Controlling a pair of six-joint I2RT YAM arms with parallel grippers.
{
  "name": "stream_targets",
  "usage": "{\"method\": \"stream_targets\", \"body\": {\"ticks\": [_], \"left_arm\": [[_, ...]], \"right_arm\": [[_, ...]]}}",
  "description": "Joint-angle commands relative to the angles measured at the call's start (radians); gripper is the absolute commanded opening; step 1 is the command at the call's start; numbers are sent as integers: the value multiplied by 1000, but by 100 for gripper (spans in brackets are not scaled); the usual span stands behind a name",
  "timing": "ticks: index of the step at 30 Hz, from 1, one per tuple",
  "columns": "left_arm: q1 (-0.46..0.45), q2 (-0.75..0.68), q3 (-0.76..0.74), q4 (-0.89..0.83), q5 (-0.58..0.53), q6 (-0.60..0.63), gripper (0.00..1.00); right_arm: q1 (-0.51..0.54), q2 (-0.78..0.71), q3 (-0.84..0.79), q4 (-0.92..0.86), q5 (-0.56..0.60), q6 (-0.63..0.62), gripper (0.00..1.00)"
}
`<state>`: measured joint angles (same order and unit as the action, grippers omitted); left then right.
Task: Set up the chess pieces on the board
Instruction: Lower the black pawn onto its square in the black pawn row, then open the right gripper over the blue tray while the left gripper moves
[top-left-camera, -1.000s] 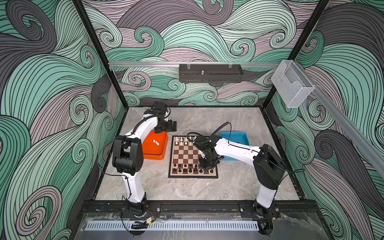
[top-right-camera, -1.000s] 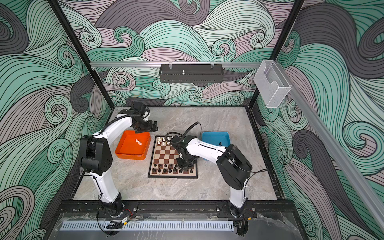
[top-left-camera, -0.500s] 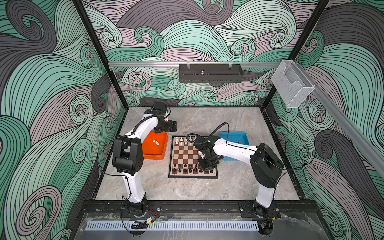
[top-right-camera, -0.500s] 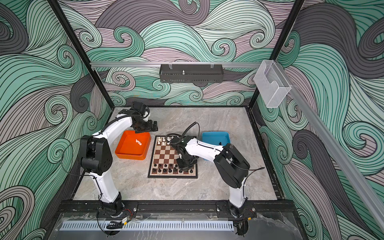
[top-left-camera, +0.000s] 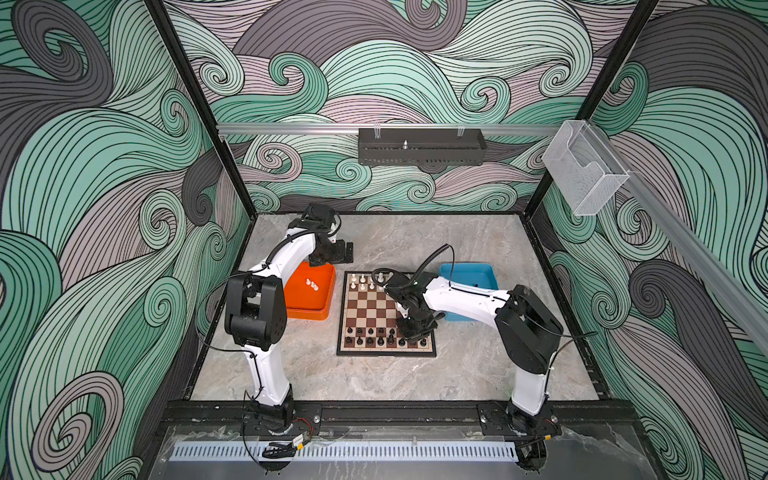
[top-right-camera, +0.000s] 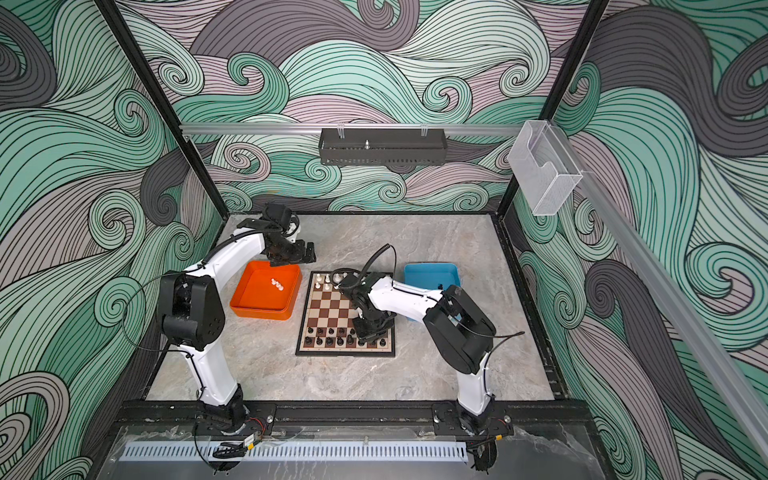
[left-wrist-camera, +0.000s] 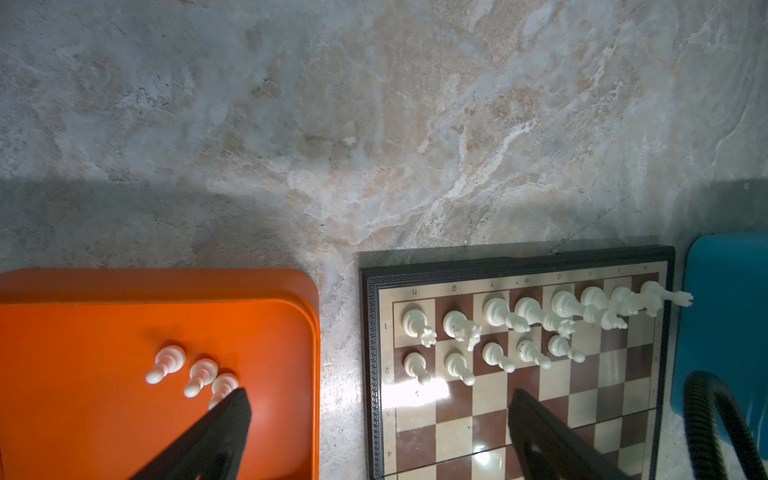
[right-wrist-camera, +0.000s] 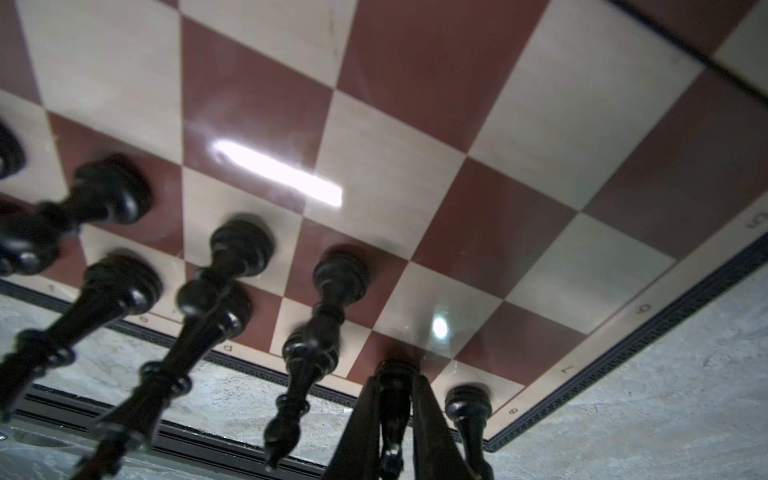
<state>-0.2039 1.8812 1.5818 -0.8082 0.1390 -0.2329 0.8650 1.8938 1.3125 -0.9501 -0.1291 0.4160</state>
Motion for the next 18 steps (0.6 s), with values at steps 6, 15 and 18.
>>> {"method": "stream_targets", "body": {"ticks": [6,15,18], "left_arm": [[6,16,6,-10,5,-9,99],[6,21,6,-13,5,-8,99],[7,22,7,-13,4,-8,99]], "right_arm": [[3,-1,30,-16,21,-11,26],[3,-1,44,-33,39,-13,32],[3,-10,47,-36,52,-13,32]]}}
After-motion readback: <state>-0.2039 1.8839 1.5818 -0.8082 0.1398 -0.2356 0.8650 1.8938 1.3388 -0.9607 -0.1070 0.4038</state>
